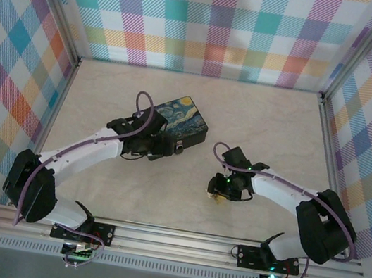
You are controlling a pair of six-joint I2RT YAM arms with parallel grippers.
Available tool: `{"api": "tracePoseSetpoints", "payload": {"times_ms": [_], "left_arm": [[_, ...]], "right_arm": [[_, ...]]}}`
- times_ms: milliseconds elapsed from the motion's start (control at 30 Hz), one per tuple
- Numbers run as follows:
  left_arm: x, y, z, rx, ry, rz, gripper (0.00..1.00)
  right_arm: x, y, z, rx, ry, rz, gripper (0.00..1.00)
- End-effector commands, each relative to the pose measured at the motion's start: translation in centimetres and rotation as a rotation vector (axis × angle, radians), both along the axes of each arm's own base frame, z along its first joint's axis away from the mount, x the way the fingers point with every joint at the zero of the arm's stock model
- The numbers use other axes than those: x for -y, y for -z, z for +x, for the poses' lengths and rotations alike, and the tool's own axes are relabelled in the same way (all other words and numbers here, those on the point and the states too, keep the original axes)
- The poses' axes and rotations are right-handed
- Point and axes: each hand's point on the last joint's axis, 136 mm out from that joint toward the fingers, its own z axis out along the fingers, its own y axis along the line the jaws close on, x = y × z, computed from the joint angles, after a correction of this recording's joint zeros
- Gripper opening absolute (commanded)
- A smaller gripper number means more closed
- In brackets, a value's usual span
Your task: Unlock the padlock with the key
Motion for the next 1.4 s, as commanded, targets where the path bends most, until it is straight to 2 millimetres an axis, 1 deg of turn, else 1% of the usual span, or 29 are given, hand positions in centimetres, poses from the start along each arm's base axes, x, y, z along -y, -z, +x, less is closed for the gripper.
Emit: {"api": "tracePoseSetpoints", "payload": {"times_ms": [0,133,433,533,600,667,767,833,900,1000,1133,1267,1367], "left_arm": [[-0.3,0.3,-0.9,-0.009,-0.024,0.021,0.87],[-0.1,0.8,-1.1,-0.019,-0.02,0.022,0.86],[0.0,1.1,-1.1,-0.021,-0.02,0.025,0.87],[0.0,1.3,-1.0,-0.02,-0.024,0.027,0.87],[-0.1,1.4,-0.9,-0.02,-0.028,0.033,0.87],[-0.1,1.4,-0.8,-0.018,-0.03,0.033,0.87],[0.1,1.4,-0.7,-0.02,-0.027,0.032,0.87],[0.4,1.6,-0.7,-0.028,-0.018,0.023,0.87],[1.1,1.9,-0.9,-0.046,-0.004,-0.005,0.87],[3.2,2.2,-1.3,-0.091,0.014,-0.116,0.87],[5.7,2.4,-1.6,-0.133,0.003,-0.252,0.84],[6.9,2.5,-1.8,-0.145,0.008,-0.275,0.82],[7.6,2.8,-2.0,-0.16,0.001,-0.297,0.8]], "right_arm": [[-0.2,-0.2,-0.1,0.008,-0.055,-0.056,0.41],[-0.7,0.1,-0.1,0.012,-0.082,-0.082,0.42],[0.0,1.4,-0.6,-0.006,-0.11,-0.206,0.39],[0.1,2.1,-0.9,-0.017,-0.116,-0.234,0.34],[0.3,2.6,-1.1,-0.026,-0.113,-0.249,0.26],[0.4,3.0,-1.2,-0.028,-0.103,-0.25,0.24],[0.6,3.2,-1.2,-0.017,-0.088,-0.243,0.21],[0.6,3.1,-1.1,-0.005,-0.085,-0.236,0.15],[0.6,3.0,-1.0,0.008,-0.08,-0.231,0.09],[-0.2,2.3,-0.6,0.035,-0.079,-0.178,0.01],[-1.5,1.2,0.0,0.053,-0.074,-0.089,0.0],[-2.2,0.7,0.4,0.054,-0.048,-0.028,0.0],[-2.7,-0.3,0.8,0.061,-0.021,0.041,0.0]]}}
